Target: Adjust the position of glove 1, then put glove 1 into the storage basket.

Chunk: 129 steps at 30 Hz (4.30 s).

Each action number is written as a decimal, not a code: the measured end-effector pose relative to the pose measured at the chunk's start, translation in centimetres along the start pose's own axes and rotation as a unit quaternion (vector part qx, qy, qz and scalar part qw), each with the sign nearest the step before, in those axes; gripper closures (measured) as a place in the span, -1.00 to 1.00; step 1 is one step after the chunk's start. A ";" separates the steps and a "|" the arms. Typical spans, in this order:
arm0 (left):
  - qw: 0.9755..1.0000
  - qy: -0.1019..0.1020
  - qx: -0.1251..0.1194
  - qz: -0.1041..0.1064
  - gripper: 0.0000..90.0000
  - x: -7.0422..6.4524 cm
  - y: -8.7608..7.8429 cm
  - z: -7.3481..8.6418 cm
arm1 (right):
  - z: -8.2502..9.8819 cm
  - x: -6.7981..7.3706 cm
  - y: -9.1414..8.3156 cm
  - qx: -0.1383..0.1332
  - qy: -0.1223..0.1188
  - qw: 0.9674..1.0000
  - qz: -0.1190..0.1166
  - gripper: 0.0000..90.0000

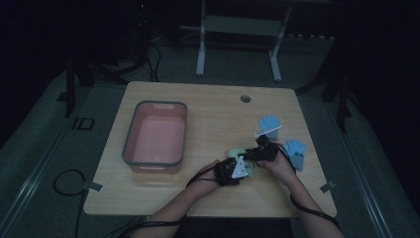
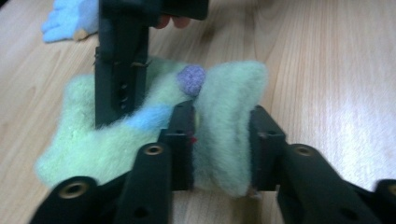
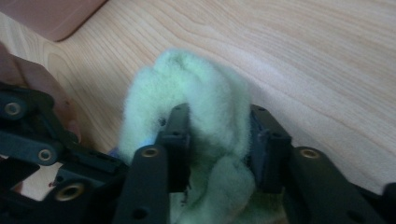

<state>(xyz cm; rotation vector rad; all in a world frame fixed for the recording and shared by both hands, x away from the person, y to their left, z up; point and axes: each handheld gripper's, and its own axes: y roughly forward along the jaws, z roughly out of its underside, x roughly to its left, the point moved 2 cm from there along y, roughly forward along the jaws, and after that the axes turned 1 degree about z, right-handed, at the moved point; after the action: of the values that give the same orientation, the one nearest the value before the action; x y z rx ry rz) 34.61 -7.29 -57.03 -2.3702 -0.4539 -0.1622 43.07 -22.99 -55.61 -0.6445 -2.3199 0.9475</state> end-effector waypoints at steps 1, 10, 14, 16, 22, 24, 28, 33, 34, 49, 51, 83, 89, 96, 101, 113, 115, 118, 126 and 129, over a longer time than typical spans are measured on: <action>1.000 -0.002 0.000 0.004 0.57 0.2 -0.1 -0.1 | 0.0 0.1 -0.1 -0.002 0.001 1.000 0.001 0.47; 1.000 0.004 0.010 0.016 0.63 1.3 -1.9 -1.1 | -0.9 0.8 -1.0 -0.018 -0.004 1.000 0.010 0.55; 1.000 0.016 0.012 0.016 0.64 1.6 -3.1 -1.7 | -1.6 1.5 -1.6 -0.034 -0.007 0.999 0.005 0.55; 1.000 0.014 0.012 0.015 0.64 1.8 -3.7 -2.0 | -1.9 1.8 -1.7 -0.039 -0.004 0.999 0.003 0.55; 0.999 0.028 0.023 0.014 0.65 2.2 -5.1 -2.6 | -2.9 2.8 -2.3 -0.045 -0.017 0.999 0.005 0.56; 0.999 0.031 0.027 0.012 0.65 2.3 -5.5 -2.9 | -3.2 3.1 -2.4 -0.047 -0.019 0.999 0.005 0.55; 0.999 0.039 0.030 0.007 0.65 2.5 -6.5 -3.3 | -4.0 3.6 -2.8 -0.053 -0.023 0.998 0.001 0.55; 0.999 0.043 0.033 0.002 0.66 3.0 -7.7 -3.6 | -5.0 4.4 -3.0 -0.057 -0.032 0.998 0.003 0.56; 0.998 0.046 0.036 0.002 0.66 3.0 -8.0 -3.6 | -5.1 4.5 -3.0 -0.060 -0.033 0.998 0.003 0.56; 0.997 0.058 0.046 -0.023 0.67 4.6 -11.7 -3.3 | -8.5 6.9 -2.4 -0.073 -0.049 0.996 -0.005 0.56; 0.997 0.056 0.048 -0.025 0.67 5.1 -12.3 -3.1 | -9.2 7.3 -2.2 -0.073 -0.052 0.996 -0.005 0.56; 0.990 0.021 0.120 -0.077 0.68 9.6 -22.4 5.8 | -18.9 15.3 7.9 -0.066 -0.095 0.992 -0.060 0.56; 0.986 0.018 0.142 -0.080 0.68 10.3 -22.7 7.9 | -19.8 16.0 10.2 -0.055 -0.094 0.992 -0.063 0.56; 0.988 0.009 0.146 -0.052 0.67 10.9 -20.9 10.4 | -19.3 15.3 13.0 -0.026 -0.083 0.995 -0.051 0.56; 0.987 0.003 0.156 -0.038 0.67 11.4 -19.7 11.1 | -19.1 14.6 14.0 -0.005 -0.086 0.996 -0.035 0.55; 0.974 -0.015 0.226 -0.004 0.52 12.3 -17.0 12.4 | -18.7 13.4 14.5 0.017 -0.079 0.996 -0.021 0.24; 0.975 -0.022 0.223 -0.001 0.42 12.3 -17.1 12.3 | -18.5 13.3 14.3 0.019 -0.086 0.996 -0.022 0.20; 0.975 -0.032 0.220 0.000 0.27 12.2 -17.1 12.2 | -18.1 13.1 13.7 0.014 -0.087 0.996 -0.023 0.19; 0.976 -0.090 0.192 -0.041 -0.04 12.2 -18.3 11.6 | -17.4 13.4 11.0 -0.016 -0.098 0.994 -0.047 0.11; 0.977 -0.097 0.185 -0.051 -0.05 12.0 -18.6 11.2 | -17.0 13.6 9.8 -0.029 -0.102 0.993 -0.057 0.10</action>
<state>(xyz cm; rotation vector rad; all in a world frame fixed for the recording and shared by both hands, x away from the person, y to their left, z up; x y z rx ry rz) 38.88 16.41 -50.81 -2.0040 -0.6391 0.1024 46.08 -0.38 -48.55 -0.4509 -2.5414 0.9351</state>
